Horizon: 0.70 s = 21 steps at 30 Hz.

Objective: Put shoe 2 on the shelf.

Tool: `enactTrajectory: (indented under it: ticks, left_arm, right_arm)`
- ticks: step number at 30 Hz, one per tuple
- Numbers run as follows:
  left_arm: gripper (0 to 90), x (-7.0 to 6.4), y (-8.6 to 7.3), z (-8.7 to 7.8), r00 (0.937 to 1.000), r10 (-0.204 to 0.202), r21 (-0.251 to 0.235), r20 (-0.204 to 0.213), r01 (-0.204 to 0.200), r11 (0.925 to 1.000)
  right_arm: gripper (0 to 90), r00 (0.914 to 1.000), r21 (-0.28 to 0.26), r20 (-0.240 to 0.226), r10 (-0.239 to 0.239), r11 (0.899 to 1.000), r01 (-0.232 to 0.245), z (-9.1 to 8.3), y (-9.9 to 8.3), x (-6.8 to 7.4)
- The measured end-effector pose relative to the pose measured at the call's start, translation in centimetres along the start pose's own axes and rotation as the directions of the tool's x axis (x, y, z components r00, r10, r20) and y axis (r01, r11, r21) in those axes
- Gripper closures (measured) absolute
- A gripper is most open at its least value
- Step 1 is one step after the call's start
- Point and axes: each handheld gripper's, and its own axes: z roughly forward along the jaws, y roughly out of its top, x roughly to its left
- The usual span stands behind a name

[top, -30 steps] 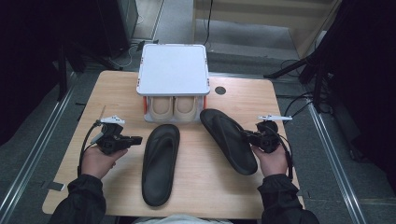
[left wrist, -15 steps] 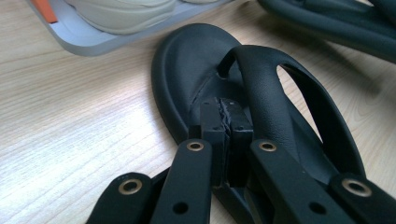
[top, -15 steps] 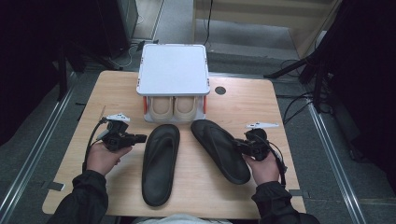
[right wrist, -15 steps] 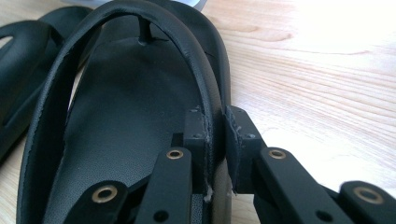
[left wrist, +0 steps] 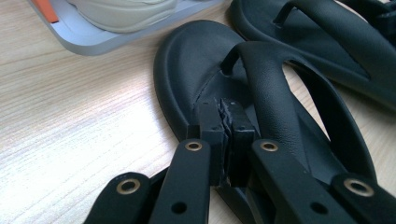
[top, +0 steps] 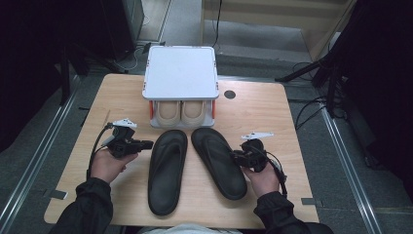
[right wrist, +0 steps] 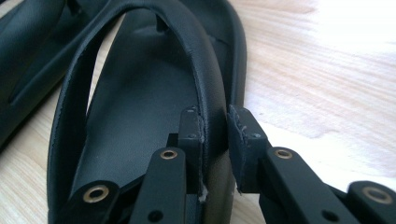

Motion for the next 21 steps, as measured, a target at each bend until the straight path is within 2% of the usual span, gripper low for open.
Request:
enactTrajectory:
  ticks: [5, 6, 7, 8, 10, 12, 14, 16, 17, 18, 21]
  left_arm:
    - [86.1, 0.2, -0.1, 0.5, 0.9997, 0.014, 0.027, 0.018, -0.015, 0.9995]
    - [86.6, 0.3, -0.2, 0.6, 0.9997, 0.022, 0.034, 0.005, -0.022, 0.9992]
    - [87.0, 0.3, -0.2, 0.7, 0.9997, 0.02, 0.035, 0.012, -0.02, 0.9992]
    - [87.3, 0.4, -0.2, 0.8, 0.9998, 0.012, 0.032, 0.016, -0.013, 0.9994]
    - [88.0, 0.6, -0.3, 0.9, 0.9999, 0.016, 0.036, 0.006, -0.016, 0.9992]
    - [88.3, 0.7, -0.4, 0.9, 1.0, 0.008, 0.035, 0.005, -0.008, 0.9994]
    - [88.8, 0.8, -0.4, 0.9, 1.0, 0.002, 0.033, 0.004, -0.002, 0.9995]
    - [89.3, 0.9, -0.5, 1.0, 0.9999, -0.01, 0.04, 0.008, 0.01, 0.9991]
    - [89.4, 0.9, -0.6, 1.1, 1.0, -0.008, 0.043, 0.005, 0.008, 0.999]
    - [89.5, 0.9, -0.6, 1.2, 1.0, -0.007, 0.053, 0.001, 0.007, 0.9986]
    - [89.7, 0.9, -0.7, 1.4, 1.0, -0.007, 0.073, -0.003, 0.007, 0.9973]
  right_arm:
    - [73.2, 0.9996, 0.015, -0.025, -0.012, 1.0, 0.012, 0.5, -0.3, 0.4]
    - [71.9, 0.9992, 0.018, -0.04, -0.005, 1.0, 0.006, 0.6, -0.3, 0.5]
    - [70.7, 0.9985, 0.017, -0.053, -0.012, 1.0, 0.013, 0.6, -0.3, 0.5]
    - [68.6, 0.9981, 0.009, -0.06, -0.011, 1.0, 0.012, 0.5, -0.3, 0.6]
    - [66.6, 0.995, -0.042, -0.098, -0.02, 0.999, 0.016, -0.2, -0.1, 0.6]
    - [66.6, 0.9941, -0.081, -0.104, -0.03, 0.996, 0.022, -0.9, 0.1, 0.4]
    - [73.8, 0.9943, -0.104, -0.103, -0.027, 0.994, 0.016, -1.3, 0.2, 0.0]
    - [84.5, 0.9947, -0.104, -0.102, -0.012, 0.995, 0.001, -1.2, 0.4, -0.8]
    - [87.0, 0.9947, -0.096, -0.102, 0.0, 0.995, -0.01, -1.1, 0.4, -1.0]
    - [89.0, 0.9949, -0.092, -0.101, 0.01, 0.996, -0.02, -0.9, 0.6, -1.3]
    - [87.7, 0.9964, -0.087, -0.084, 0.012, 0.996, -0.019, -0.3, 1.0, -1.8]
